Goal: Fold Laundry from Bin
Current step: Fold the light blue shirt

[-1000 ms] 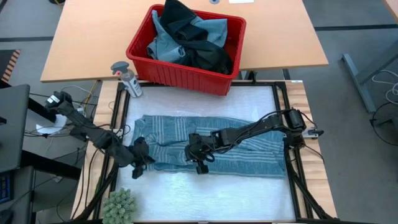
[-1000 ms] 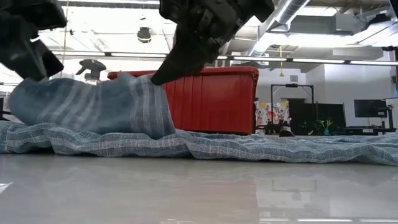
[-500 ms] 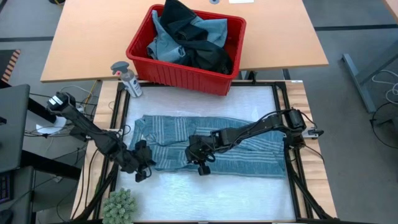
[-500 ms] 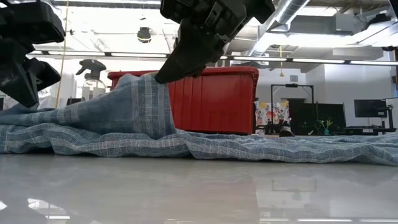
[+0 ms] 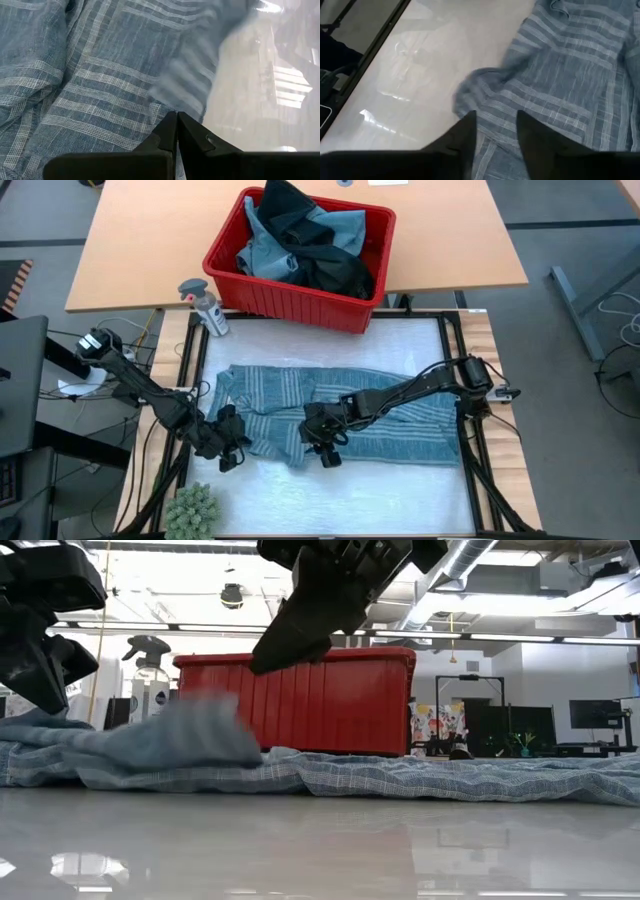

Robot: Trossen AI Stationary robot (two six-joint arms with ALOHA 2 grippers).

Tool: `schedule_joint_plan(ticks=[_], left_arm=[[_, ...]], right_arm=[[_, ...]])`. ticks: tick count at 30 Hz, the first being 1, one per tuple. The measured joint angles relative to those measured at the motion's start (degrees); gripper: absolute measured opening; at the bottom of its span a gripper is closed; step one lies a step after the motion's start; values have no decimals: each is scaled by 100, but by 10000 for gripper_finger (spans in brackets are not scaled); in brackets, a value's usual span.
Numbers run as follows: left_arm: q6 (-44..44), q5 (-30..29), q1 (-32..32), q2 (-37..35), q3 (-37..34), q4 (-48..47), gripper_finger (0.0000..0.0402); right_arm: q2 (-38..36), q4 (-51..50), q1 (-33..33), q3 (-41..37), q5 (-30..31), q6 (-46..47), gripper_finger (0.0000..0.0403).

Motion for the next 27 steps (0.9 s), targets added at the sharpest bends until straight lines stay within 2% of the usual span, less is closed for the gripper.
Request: schedule_joint_plan(ticks=[5, 8, 12, 15, 19, 24, 27], left_arm=[[-155, -7, 0, -2, 11, -12, 0], [-177, -12, 0, -2, 129, -23, 0], [-198, -23, 0, -7, 392, -126, 0], [-173, -31, 0, -19, 666, -312, 0], [-135, -33, 0, -20, 1011, -1005, 0], [-8, -118, 0, -17, 1028, -1292, 0], [18, -215, 0, -17, 962, -1292, 0]], right_arm=[[2, -133, 28, 0, 239, 214, 232], [38, -453, -39, 0, 533, 525, 239], [59, -704, -164, -4, 475, 1002, 236], [50, -636, -58, -2, 580, 589, 235], [50, -933, 94, -2, 591, 180, 235], [52, -1017, 378, -4, 1678, -994, 235], [48, -733, 430, 0, 1676, -1405, 235]])
